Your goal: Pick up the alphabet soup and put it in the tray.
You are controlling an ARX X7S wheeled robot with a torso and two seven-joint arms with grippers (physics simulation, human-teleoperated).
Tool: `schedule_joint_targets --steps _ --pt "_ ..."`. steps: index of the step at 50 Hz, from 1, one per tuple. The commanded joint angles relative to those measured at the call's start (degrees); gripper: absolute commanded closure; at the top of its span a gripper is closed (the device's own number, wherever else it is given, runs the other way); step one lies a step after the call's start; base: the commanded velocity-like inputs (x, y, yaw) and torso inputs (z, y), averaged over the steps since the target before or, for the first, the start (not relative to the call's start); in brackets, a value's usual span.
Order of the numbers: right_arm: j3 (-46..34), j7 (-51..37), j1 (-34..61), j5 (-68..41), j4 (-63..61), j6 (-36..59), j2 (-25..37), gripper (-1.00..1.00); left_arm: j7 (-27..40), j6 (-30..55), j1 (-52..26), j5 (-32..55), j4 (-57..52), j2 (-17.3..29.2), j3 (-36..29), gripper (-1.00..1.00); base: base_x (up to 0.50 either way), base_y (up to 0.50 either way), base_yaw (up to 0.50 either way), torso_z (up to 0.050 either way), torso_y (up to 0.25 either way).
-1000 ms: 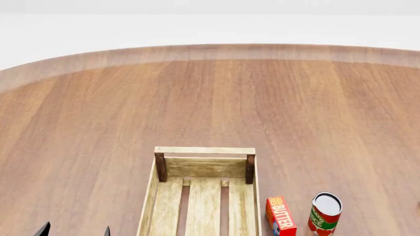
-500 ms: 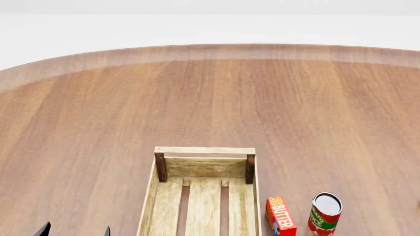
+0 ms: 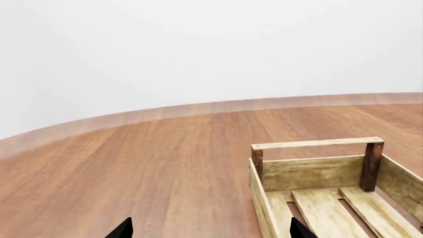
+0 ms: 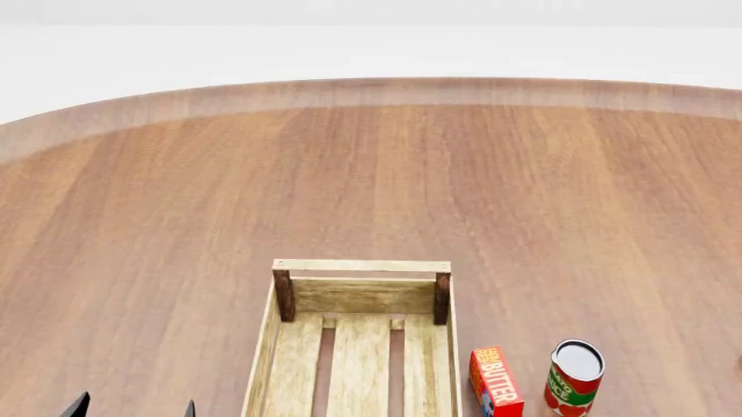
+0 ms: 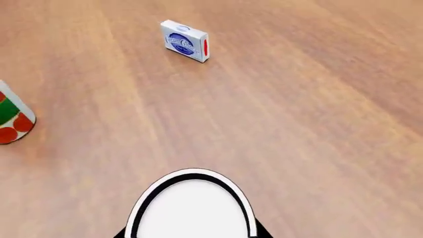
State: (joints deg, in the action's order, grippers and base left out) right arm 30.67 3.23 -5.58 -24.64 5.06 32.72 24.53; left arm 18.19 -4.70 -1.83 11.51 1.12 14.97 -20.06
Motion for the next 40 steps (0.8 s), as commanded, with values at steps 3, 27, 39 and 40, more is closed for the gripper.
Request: schedule_joint_targets --steps 3,27,39,40 --pt "2.7 -2.3 -3.3 -4.3 -17.5 5.9 -0.7 1.00 0.2 -0.1 0.0 0.2 0.0 0.2 -0.3 -1.00 0.00 0.00 0.00 0.000 0.000" --pt "-1.9 -8.2 3.2 -14.5 -43.9 22.3 4.0 1.00 1.1 -0.9 0.1 -0.8 -0.3 0.7 -1.0 -1.00 0.00 0.00 0.00 0.000 0.000" --pt "-11.1 -9.7 11.8 -14.3 -42.9 23.7 3.5 1.00 1.6 -1.5 0.2 -1.7 -0.3 0.9 -1.5 -1.00 0.00 0.00 0.00 0.000 0.001" --pt "-12.2 -9.7 12.9 -14.2 -42.3 23.7 3.1 1.00 1.7 -1.7 0.2 -2.0 -0.4 0.9 -1.6 -1.00 0.00 0.00 0.00 0.000 0.000"
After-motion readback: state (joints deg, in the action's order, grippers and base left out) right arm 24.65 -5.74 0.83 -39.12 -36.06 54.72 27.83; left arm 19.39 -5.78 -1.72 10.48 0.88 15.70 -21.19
